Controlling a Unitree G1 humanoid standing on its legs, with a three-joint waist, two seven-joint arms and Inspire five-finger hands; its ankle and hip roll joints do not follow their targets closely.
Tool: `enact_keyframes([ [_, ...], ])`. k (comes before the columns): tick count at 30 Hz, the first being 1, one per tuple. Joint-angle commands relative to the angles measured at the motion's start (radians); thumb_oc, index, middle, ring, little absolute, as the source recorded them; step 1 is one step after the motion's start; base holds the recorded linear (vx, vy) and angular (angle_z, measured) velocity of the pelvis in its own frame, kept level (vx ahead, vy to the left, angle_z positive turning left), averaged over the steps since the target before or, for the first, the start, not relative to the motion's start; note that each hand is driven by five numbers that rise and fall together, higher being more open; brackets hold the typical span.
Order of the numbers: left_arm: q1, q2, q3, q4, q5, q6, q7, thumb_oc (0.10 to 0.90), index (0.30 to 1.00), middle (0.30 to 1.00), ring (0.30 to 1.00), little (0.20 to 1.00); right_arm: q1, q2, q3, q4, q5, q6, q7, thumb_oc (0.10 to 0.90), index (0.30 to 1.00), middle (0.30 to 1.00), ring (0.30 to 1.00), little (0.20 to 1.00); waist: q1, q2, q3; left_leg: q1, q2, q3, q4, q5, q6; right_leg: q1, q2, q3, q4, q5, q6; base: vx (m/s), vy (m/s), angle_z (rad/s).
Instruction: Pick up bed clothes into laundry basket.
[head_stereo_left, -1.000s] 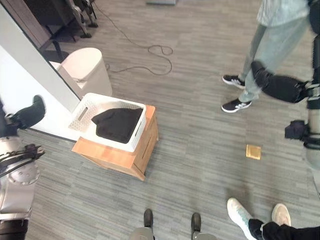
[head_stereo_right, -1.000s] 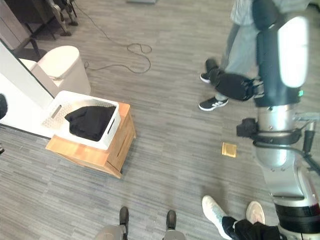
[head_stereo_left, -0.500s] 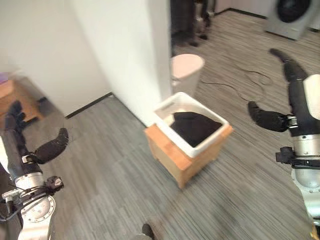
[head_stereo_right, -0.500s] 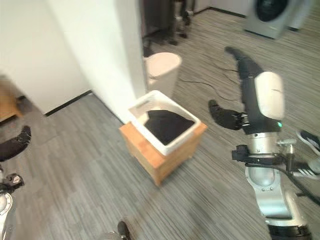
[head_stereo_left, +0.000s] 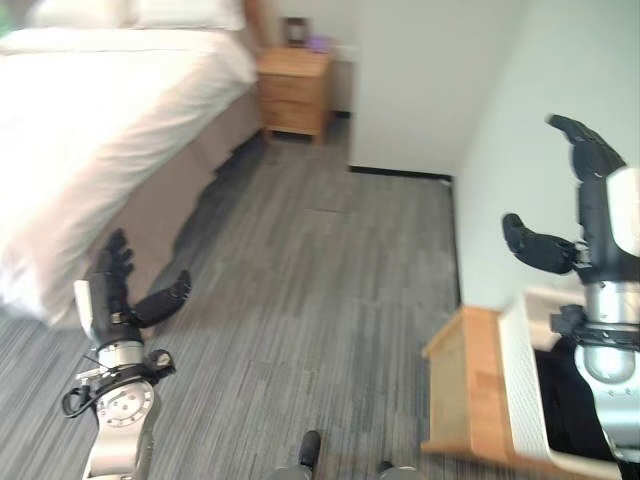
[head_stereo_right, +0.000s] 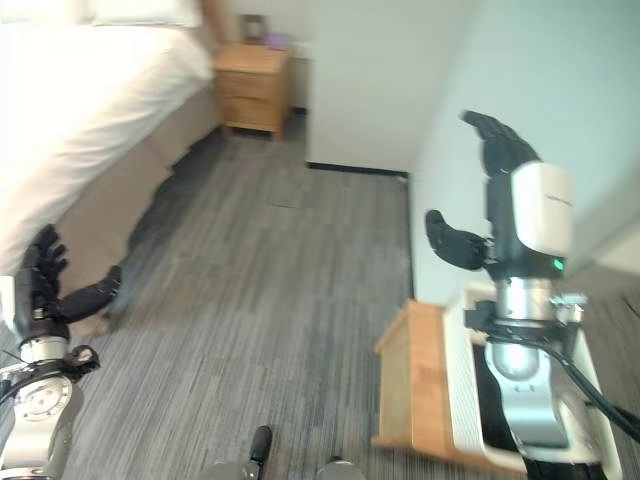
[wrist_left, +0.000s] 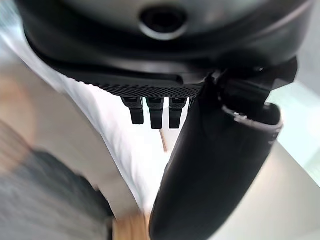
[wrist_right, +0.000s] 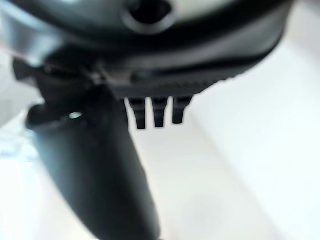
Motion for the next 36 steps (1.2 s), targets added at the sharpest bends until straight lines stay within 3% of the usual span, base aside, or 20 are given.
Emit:
enact_keyframes([
  [1,-0.054,0.073,0.107,-0.100,0.017,-0.095,0.012,0.800,0.900,0.900,0.900,0.900,-0.110,-0.025,-0.129,-0.058,0.027,-0.048,-0.131,0.800,0.900,0.900,0.900,0.900,0.025,-0.055,-0.057,-0.049,-0.053,0.069,0.009,0.040,-0.159,0.122,-0.039,-0.061,-0.213,0.055,0.042,-0.10,-0.149,0.82],
  [2,-0.047,0.076,0.119,-0.103,0.014,-0.098,0.019,0.800,0.900,0.900,0.900,0.900,-0.116,-0.027,-0.136,-0.050,0.036,-0.053,-0.147,0.800,0.900,0.900,0.900,0.900,0.036,-0.059,-0.048,-0.074,-0.054,0.090,0.014,0.046,-0.168,0.142,-0.045,-0.092,-0.249,0.055,0.030,-0.34,-0.131,0.95],
  [3,-0.046,0.077,0.127,-0.106,0.005,-0.100,0.022,0.800,0.900,0.900,0.900,0.900,-0.117,-0.028,-0.141,-0.032,0.056,-0.053,-0.162,0.800,0.900,0.900,0.900,0.900,0.031,-0.066,-0.002,-0.136,-0.016,0.259,0.054,0.057,-0.170,0.155,-0.062,-0.174,-0.279,0.063,0.036,-0.34,-0.083,1.32],
  [4,-0.048,0.076,0.129,-0.114,0.001,-0.100,0.021,0.800,0.900,0.900,0.900,0.900,-0.110,-0.023,-0.149,-0.027,0.068,-0.055,-0.168,0.800,0.900,0.900,0.900,0.900,0.008,-0.076,0.009,-0.133,0.028,0.406,0.068,0.015,-0.157,0.150,-0.084,-0.235,-0.285,0.060,0.043,-0.34,-0.042,1.38],
  [5,-0.047,0.076,0.131,-0.116,0.001,-0.099,0.021,0.800,0.900,0.900,0.900,0.900,-0.111,-0.023,-0.148,-0.027,0.069,-0.056,-0.168,0.800,0.900,0.900,0.900,0.900,0.010,-0.077,0.011,-0.138,0.030,0.410,0.076,0.016,-0.157,0.149,-0.084,-0.232,-0.285,0.064,0.043,-0.25,0.011,1.53],
  [6,-0.052,0.079,0.131,-0.121,-0.003,-0.101,0.018,0.800,0.900,0.900,0.900,0.900,-0.107,-0.003,-0.146,-0.024,0.089,-0.050,-0.172,0.800,0.900,0.900,0.900,0.900,-0.009,-0.082,0.020,-0.121,0.086,0.539,0.110,-0.012,-0.151,0.135,-0.108,-0.295,-0.285,0.072,0.047,-0.35,0.008,1.25],
  [7,-0.057,0.088,0.127,-0.135,0.000,-0.106,0.001,0.800,0.900,0.900,0.900,0.900,-0.113,0.041,-0.126,-0.029,0.114,-0.059,-0.154,0.800,0.900,0.900,0.900,0.900,-0.009,-0.090,0.023,-0.104,0.122,0.591,0.180,-0.035,-0.161,0.126,-0.135,-0.357,-0.291,0.095,0.052,-0.42,0.000,1.14],
  [9,-0.074,0.104,0.117,-0.139,0.003,-0.109,-0.015,0.800,0.900,0.900,0.900,0.900,-0.122,0.083,-0.092,-0.005,0.168,-0.080,-0.129,0.800,0.900,0.900,0.900,0.900,-0.020,-0.110,0.018,-0.082,0.148,0.565,0.260,-0.089,-0.177,0.121,-0.179,-0.420,-0.293,0.125,0.062,-0.28,0.006,1.11],
  [11,-0.085,0.108,0.108,-0.144,0.002,-0.109,-0.021,0.800,0.900,0.900,0.900,0.900,-0.127,0.103,-0.072,0.006,0.205,-0.093,-0.103,0.800,0.900,0.900,0.900,0.900,-0.033,-0.115,0.011,-0.069,0.176,0.568,0.281,-0.098,-0.184,0.113,-0.199,-0.459,-0.294,0.137,0.068,-0.13,0.038,1.12],
  [14,-0.105,0.107,0.076,-0.161,-0.011,-0.108,-0.046,0.800,0.900,0.900,0.900,0.900,-0.121,0.142,0.024,0.018,0.261,-0.110,-0.008,0.800,0.900,0.900,0.900,0.900,-0.070,-0.109,-0.035,0.063,0.308,0.704,0.255,-0.094,-0.217,0.104,-0.254,-0.604,-0.289,0.153,0.092,-0.05,0.176,1.25],
  [15,-0.102,0.107,0.069,-0.167,-0.005,-0.104,-0.052,0.800,0.900,0.900,0.900,0.900,-0.125,0.158,0.054,0.022,0.275,-0.115,0.013,0.800,0.900,0.900,0.900,0.900,-0.077,-0.097,-0.047,0.099,0.318,0.738,0.210,-0.084,-0.232,0.113,-0.261,-0.641,-0.293,0.157,0.098,0.08,0.261,1.54],
  [18,-0.084,0.103,0.058,-0.176,0.034,-0.088,-0.070,0.800,0.900,0.900,0.900,0.900,-0.134,0.187,0.133,0.047,0.291,-0.119,0.065,0.800,0.900,0.900,0.900,0.900,-0.073,-0.082,-0.076,0.151,0.276,0.731,0.081,-0.071,-0.236,0.132,-0.283,-0.686,-0.287,0.159,0.118,0.10,0.209,1.06],
  [20,-0.087,0.105,0.047,-0.190,0.048,-0.090,-0.081,0.800,0.900,0.900,0.900,0.900,-0.146,0.210,0.168,0.068,0.299,-0.118,0.076,0.800,0.900,0.900,0.900,0.900,-0.063,-0.090,-0.077,0.157,0.242,0.708,0.041,-0.066,-0.220,0.131,-0.311,-0.705,-0.246,0.161,0.129,0.08,0.272,0.88],
  [23,-0.106,0.120,0.030,-0.210,0.058,-0.091,-0.094,0.800,0.900,0.900,0.900,0.900,-0.180,0.234,0.213,0.076,0.304,-0.119,0.096,0.800,0.900,0.900,0.900,0.900,-0.052,-0.103,-0.061,0.173,0.196,0.678,0.011,-0.081,-0.191,0.086,-0.370,-0.697,-0.110,0.184,0.159,0.04,0.210,0.60],
  [25,-0.142,0.133,0.004,-0.204,0.059,-0.091,-0.089,0.800,0.900,0.900,0.900,0.900,-0.209,0.261,0.244,0.087,0.319,-0.122,0.098,0.800,0.900,0.900,0.900,0.900,-0.065,-0.115,-0.042,0.164,0.177,0.653,0.000,-0.080,-0.176,0.007,-0.390,-0.619,-0.018,0.252,0.184,-0.02,0.094,0.49],
  [27,-0.171,0.139,-0.023,-0.184,0.064,-0.088,-0.085,0.800,0.900,0.900,0.900,0.900,-0.215,0.274,0.270,0.093,0.314,-0.126,0.103,0.800,0.900,0.900,0.900,0.900,-0.081,-0.114,-0.037,0.159,0.171,0.627,0.000,-0.094,-0.167,-0.017,-0.347,-0.507,-0.022,0.220,0.185,0.03,0.069,0.35],
  [29,-0.195,0.139,-0.048,-0.171,0.052,-0.090,-0.093,0.800,0.900,0.900,0.900,0.900,-0.216,0.279,0.293,0.099,0.329,-0.131,0.116,0.800,0.900,0.900,0.900,0.900,-0.093,-0.112,-0.039,0.150,0.156,0.583,0.000,-0.102,-0.162,-0.017,-0.270,-0.394,-0.082,0.154,0.159,0.08,0.088,0.56],
  [31,-0.207,0.146,-0.063,-0.171,0.046,-0.090,-0.122,0.800,0.900,0.900,0.900,0.900,-0.219,0.273,0.314,0.106,0.361,-0.138,0.135,0.800,0.900,0.900,0.900,0.900,-0.104,-0.117,-0.041,0.135,0.129,0.539,0.000,-0.102,-0.154,-0.017,-0.219,-0.302,-0.163,0.150,0.133,0.05,0.056,0.94],
  [34,-0.218,0.147,-0.077,-0.164,0.036,-0.085,-0.146,0.800,0.900,0.900,0.900,0.900,-0.230,0.272,0.332,0.117,0.383,-0.141,0.152,0.800,0.900,0.900,0.900,0.900,-0.107,-0.122,-0.045,0.132,0.104,0.505,0.000,-0.106,-0.151,0.005,-0.212,-0.266,-0.212,0.159,0.127,0.03,0.000,0.83],
  [36,-0.192,0.132,-0.070,-0.147,0.021,-0.085,-0.159,0.800,0.900,0.900,0.900,0.900,-0.248,0.280,0.374,0.138,0.408,-0.141,0.177,0.800,0.900,0.900,0.900,0.900,-0.095,-0.127,-0.048,0.147,0.109,0.528,0.000,-0.106,-0.154,0.025,-0.225,-0.275,-0.253,0.194,0.132,0.08,-0.084,0.13],
])
